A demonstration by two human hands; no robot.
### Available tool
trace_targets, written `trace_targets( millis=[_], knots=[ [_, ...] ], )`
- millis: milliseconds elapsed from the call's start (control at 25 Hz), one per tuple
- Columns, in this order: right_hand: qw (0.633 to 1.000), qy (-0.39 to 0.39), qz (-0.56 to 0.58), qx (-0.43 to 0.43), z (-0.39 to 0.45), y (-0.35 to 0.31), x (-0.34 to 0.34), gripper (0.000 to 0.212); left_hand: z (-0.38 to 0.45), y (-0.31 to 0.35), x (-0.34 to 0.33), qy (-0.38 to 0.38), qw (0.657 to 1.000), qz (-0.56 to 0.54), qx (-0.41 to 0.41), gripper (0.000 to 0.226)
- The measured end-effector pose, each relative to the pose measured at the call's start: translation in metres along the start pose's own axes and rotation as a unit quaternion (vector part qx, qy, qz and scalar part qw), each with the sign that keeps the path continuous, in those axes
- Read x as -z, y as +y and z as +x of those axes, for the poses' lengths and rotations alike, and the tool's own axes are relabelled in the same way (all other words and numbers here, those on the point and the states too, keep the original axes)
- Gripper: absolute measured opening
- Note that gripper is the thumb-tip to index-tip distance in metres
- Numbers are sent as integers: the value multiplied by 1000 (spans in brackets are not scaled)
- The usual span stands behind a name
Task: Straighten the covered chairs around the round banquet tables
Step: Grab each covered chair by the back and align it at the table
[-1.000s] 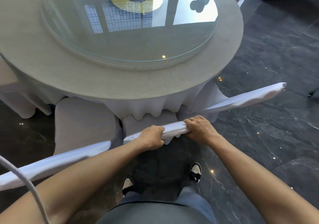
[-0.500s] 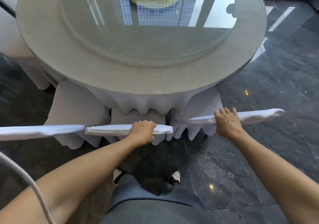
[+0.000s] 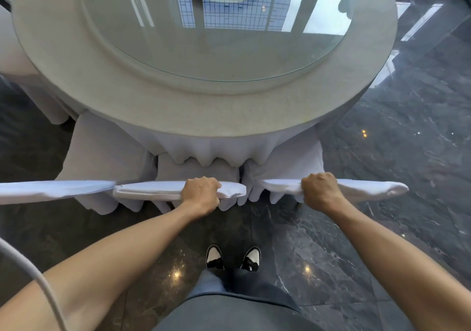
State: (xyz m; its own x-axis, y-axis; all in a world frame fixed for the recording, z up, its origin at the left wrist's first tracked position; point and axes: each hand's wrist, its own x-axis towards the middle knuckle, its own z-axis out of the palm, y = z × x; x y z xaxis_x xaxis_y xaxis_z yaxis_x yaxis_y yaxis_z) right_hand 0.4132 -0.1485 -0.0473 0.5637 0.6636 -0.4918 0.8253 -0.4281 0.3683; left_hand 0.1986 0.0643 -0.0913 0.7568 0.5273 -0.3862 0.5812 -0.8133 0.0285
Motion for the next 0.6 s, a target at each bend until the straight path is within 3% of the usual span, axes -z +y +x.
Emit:
trace_targets(
  millis=[160,600],
  knots=[
    [1000,-5,8,21,-14,-18,-4,23,0,1,-2,-1,1000,8,-1,37],
    [999,1,42,-15,-19,-24,-8,27,3,10,6,0,1000,8,-24,28]
  ],
)
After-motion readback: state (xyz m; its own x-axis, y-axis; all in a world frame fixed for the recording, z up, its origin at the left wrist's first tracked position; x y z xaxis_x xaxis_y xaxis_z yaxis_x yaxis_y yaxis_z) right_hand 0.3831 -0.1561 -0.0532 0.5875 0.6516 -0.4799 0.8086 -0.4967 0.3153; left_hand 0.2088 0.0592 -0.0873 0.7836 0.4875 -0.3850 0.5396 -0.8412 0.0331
